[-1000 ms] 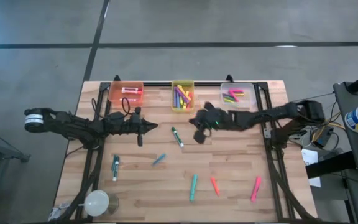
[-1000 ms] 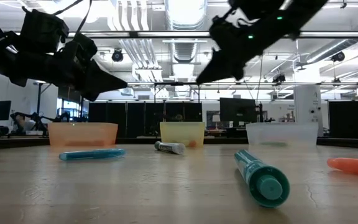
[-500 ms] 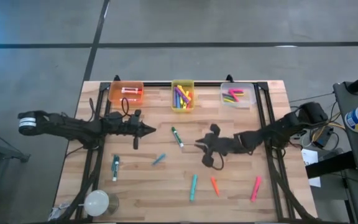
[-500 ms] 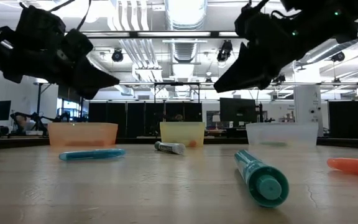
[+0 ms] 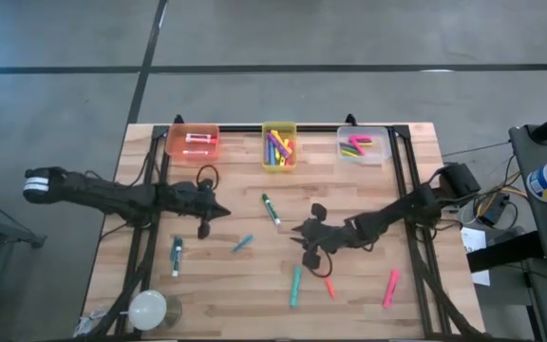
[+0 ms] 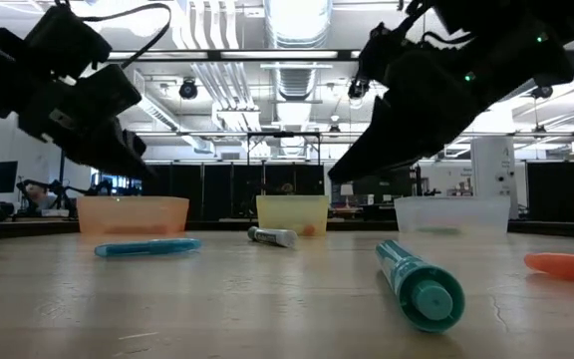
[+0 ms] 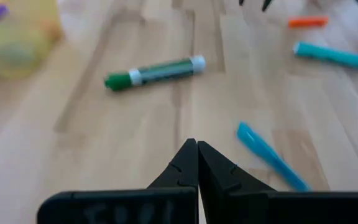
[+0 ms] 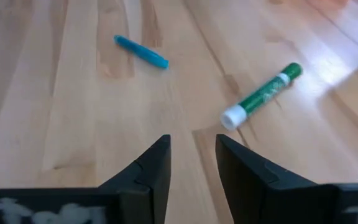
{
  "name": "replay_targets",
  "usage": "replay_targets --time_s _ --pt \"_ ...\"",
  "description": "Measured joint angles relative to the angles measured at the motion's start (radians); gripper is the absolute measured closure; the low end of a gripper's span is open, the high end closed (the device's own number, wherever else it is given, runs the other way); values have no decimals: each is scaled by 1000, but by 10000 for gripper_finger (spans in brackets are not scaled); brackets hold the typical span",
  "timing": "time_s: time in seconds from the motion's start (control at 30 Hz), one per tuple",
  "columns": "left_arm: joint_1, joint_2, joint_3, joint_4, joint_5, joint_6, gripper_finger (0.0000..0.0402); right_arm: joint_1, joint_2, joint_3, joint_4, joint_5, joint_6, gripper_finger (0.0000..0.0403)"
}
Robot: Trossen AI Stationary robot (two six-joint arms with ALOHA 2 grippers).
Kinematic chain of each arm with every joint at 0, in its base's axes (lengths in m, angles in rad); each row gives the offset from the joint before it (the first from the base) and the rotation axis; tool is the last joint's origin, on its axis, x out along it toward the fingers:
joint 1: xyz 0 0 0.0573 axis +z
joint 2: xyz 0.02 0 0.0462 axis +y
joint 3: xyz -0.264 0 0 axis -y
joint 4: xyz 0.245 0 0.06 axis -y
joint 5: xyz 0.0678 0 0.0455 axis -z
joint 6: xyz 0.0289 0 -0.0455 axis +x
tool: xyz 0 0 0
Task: Pick & Place Markers
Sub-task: Put the left green marker pen into the orange bin
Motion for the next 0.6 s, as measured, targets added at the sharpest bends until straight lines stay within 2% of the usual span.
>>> replay_targets --time_s 0.13,0.33,0.47,0.6 --pt "-58 10 8 -70 -51 -15 394 0 42 34 -1 -1 0 280" --pt "-174 23 109 -326 -187 -140 340 0 61 69 0 -3 -18 269" --pt "-264 32 201 -586 -236 -398 307 0 58 79 -4 -3 -27 263" --pt "-371 65 273 -869 -234 -726 297 0 53 79 -8 -4 -28 262"
